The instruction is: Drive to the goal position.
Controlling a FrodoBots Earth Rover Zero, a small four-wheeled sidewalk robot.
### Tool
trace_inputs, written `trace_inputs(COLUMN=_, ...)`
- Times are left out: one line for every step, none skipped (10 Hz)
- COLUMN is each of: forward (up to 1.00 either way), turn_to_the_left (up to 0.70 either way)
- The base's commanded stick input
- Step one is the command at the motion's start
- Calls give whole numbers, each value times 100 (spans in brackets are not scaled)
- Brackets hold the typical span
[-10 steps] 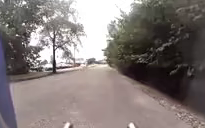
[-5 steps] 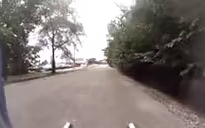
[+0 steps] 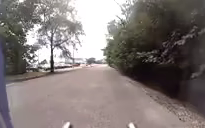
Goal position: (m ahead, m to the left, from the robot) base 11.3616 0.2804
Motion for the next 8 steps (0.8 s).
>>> trace_inputs(forward=60, turn_to_the_left=0)
trace_inputs(forward=60, turn_to_the_left=0)
trace_inputs(forward=60, turn_to_the_left=0)
trace_inputs(forward=60, turn_to_the_left=0)
trace_inputs(forward=60, turn_to_the_left=0)
trace_inputs(forward=60, turn_to_the_left=0)
trace_inputs(forward=60, turn_to_the_left=0)
trace_inputs(forward=60, turn_to_the_left=0)
